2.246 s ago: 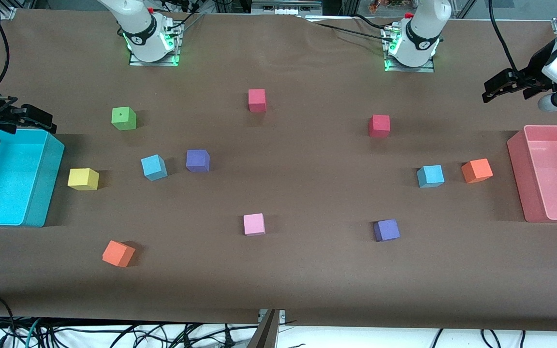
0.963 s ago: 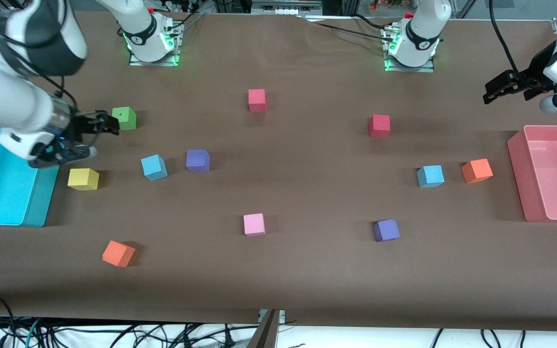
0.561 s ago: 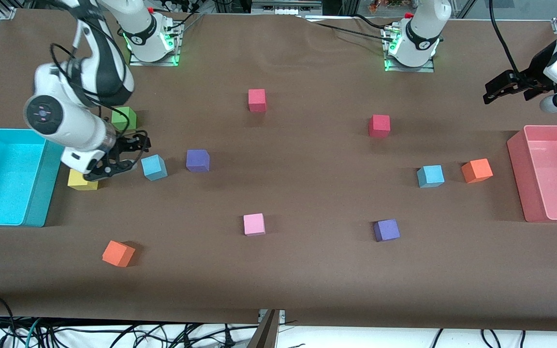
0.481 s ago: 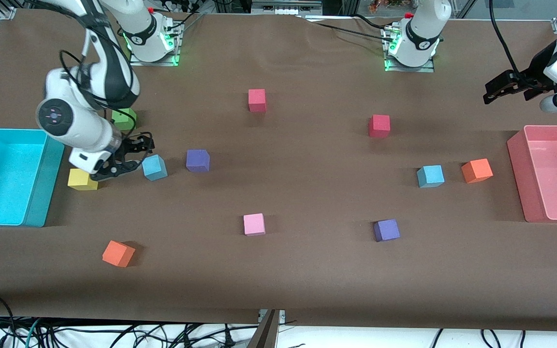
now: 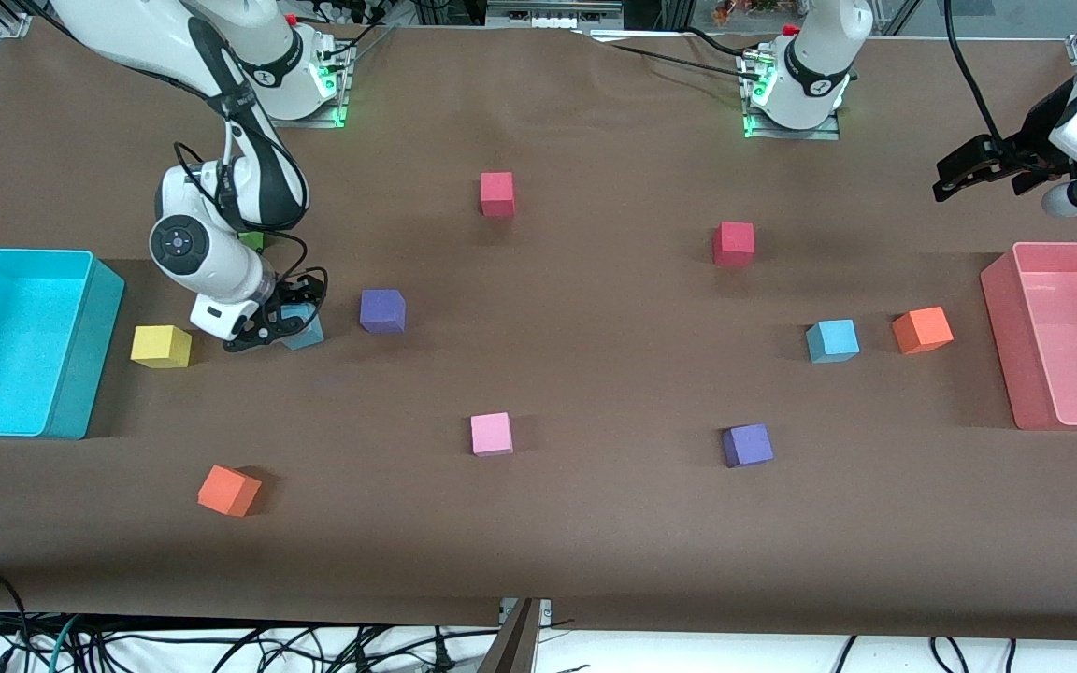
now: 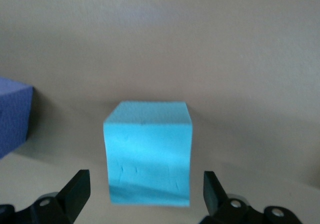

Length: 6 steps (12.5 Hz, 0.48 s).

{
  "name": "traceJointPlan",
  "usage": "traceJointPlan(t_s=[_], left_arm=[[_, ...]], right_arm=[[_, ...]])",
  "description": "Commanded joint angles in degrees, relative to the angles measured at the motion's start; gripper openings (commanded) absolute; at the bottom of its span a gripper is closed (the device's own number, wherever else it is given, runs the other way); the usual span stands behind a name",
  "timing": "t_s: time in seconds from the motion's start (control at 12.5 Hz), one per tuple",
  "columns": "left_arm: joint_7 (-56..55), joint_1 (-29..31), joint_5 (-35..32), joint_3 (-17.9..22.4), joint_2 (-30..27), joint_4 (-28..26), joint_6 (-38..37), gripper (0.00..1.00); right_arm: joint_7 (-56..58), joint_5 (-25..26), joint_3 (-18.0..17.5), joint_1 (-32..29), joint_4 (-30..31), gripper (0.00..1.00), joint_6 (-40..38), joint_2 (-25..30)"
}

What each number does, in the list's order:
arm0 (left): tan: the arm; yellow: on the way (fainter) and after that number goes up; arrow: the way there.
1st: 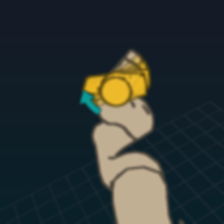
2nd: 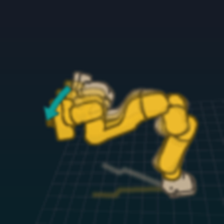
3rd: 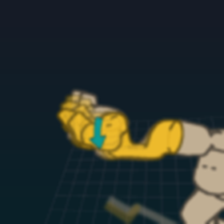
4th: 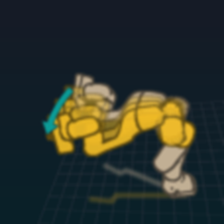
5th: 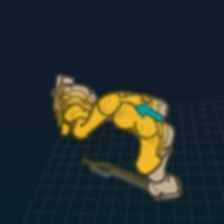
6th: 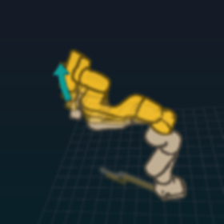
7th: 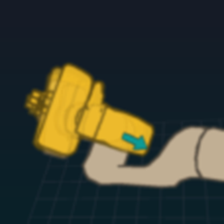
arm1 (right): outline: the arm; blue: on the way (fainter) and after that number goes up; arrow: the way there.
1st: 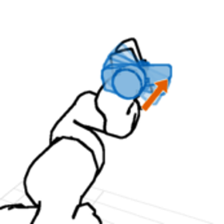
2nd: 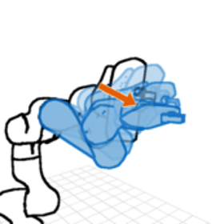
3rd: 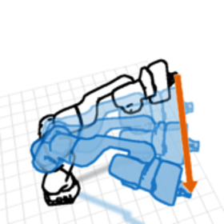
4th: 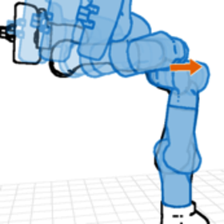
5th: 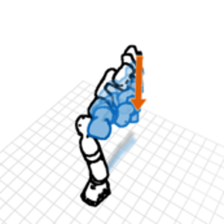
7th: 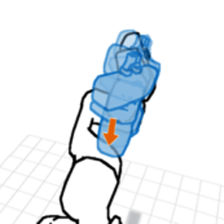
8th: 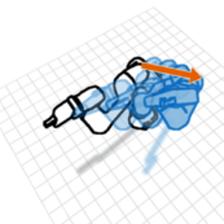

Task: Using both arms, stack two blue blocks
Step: 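Close the right gripper on the light blue cube and lift it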

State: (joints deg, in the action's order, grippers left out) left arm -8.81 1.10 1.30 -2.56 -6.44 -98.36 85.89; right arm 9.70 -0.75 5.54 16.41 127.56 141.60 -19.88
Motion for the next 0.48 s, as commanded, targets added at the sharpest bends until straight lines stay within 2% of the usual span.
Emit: traceJointPlan(t_s=[0.0,0.08,0.16,0.24,0.4], left_arm=[[-0.24,-0.04,0.81,-0.16,-0.32,0.01,0.24,1.00],[-0.15,-0.04,0.81,-0.16,-0.32,0.01,0.24,1.00],[-0.24,-0.04,0.81,-0.16,-0.32,0.01,0.24,1.00],[-0.24,-0.04,0.90,-0.16,-0.32,-0.08,0.24,1.00],[-0.33,-0.04,1.08,-0.25,-0.41,-0.17,0.24,1.00]], right_arm=[[0.76,0.75,0.08,0.29,-0.11,0.93,3.59,-2.00],[1.81,0.75,0.08,0.29,-0.03,0.53,3.51,-1.83],[2.43,0.66,0.17,0.29,-0.11,0.23,3.34,-1.57],[2.52,0.66,0.26,0.29,-0.20,0.17,3.33,-1.48],[2.61,0.66,0.35,0.29,-1.16,0.15,2.12,0.44]])
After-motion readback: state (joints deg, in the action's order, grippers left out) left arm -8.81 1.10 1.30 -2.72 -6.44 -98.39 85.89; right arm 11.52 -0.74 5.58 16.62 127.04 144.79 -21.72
